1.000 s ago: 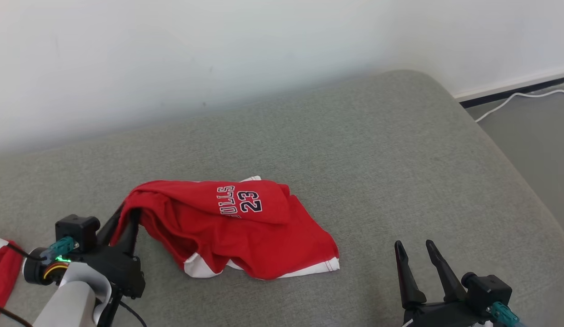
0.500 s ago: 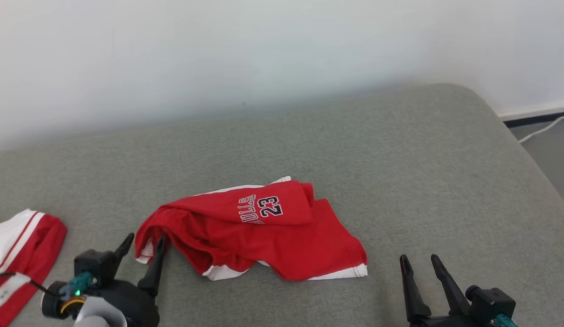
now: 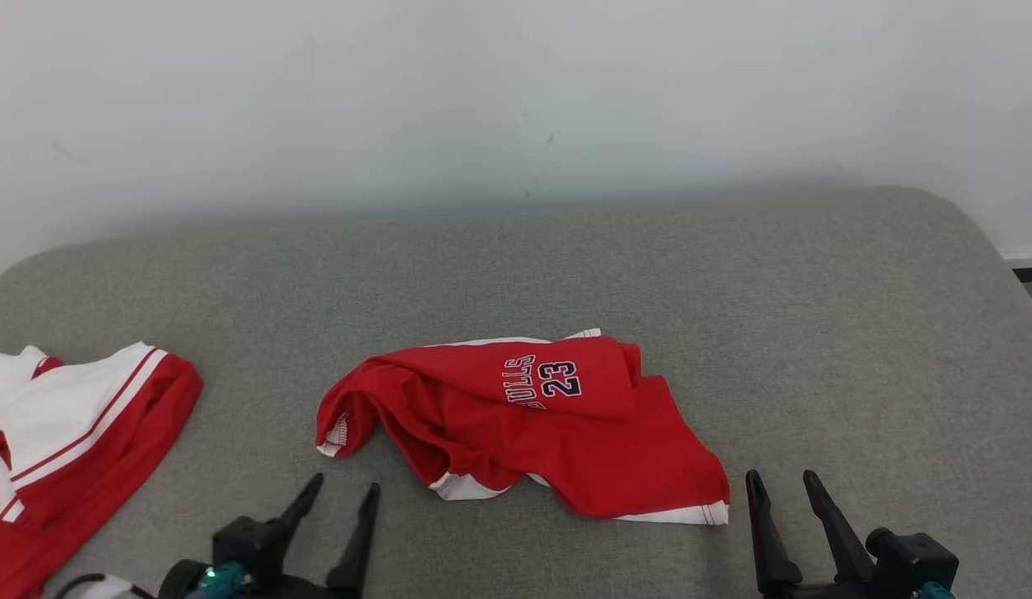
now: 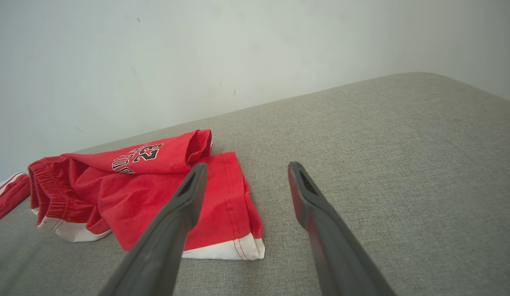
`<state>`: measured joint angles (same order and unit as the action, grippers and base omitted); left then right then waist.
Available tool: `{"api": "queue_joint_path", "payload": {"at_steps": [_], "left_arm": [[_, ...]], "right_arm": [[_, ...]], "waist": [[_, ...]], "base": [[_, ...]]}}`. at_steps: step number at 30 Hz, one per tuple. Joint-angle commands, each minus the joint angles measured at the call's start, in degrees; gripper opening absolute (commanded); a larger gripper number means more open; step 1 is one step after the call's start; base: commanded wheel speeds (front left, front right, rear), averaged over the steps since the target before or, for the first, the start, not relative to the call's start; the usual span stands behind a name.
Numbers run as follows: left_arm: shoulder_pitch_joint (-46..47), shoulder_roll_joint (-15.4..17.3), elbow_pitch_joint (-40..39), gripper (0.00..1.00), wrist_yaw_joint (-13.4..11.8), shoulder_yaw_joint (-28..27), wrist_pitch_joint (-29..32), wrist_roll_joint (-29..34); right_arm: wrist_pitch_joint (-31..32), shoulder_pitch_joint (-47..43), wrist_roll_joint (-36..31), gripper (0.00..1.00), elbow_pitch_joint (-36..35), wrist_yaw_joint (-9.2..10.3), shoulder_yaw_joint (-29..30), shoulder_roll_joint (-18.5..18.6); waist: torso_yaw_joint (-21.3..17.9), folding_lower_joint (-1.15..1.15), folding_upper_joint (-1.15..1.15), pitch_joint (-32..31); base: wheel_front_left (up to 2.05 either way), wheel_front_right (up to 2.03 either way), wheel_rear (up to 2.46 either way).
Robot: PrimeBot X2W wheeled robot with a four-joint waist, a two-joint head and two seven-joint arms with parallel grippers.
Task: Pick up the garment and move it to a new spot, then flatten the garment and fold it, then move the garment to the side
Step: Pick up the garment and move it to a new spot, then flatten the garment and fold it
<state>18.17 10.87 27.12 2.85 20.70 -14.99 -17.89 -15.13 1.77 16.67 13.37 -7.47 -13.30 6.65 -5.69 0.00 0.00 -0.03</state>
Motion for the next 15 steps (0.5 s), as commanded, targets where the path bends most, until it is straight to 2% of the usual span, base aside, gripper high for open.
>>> {"api": "queue_joint_path", "payload": {"at_steps": [1, 10, 15], "left_arm": [[-1.22, -0.41, -1.03, 1.0, -0.24, 0.77, -0.14, 0.7], [-2.02, -2.14, -4.46, 1.0, 0.47, 5.19, 1.83, 2.07], [0.29, -2.46, -4.25, 1.0, 0.45, 7.46, 2.55, 3.95]], "right_arm": [[-0.04, -0.21, -0.1, 1.0, -0.14, -0.04, 0.02, 0.29], [-0.04, 0.83, 0.18, 1.0, 0.21, -0.04, -0.8, 0.24], [-0.04, 1.02, 0.54, 1.0, 0.32, -0.04, -0.87, 0.03]], "waist": [[0.5, 0.0, 0.0, 0.42], [-0.23, 0.0, 0.0, 0.68], [-2.12, 0.0, 0.0, 1.51]], "base": [[0.0, 0.0, 0.0], [0.0, 0.0, 0.0], [0.0, 0.0, 0.0]]}}
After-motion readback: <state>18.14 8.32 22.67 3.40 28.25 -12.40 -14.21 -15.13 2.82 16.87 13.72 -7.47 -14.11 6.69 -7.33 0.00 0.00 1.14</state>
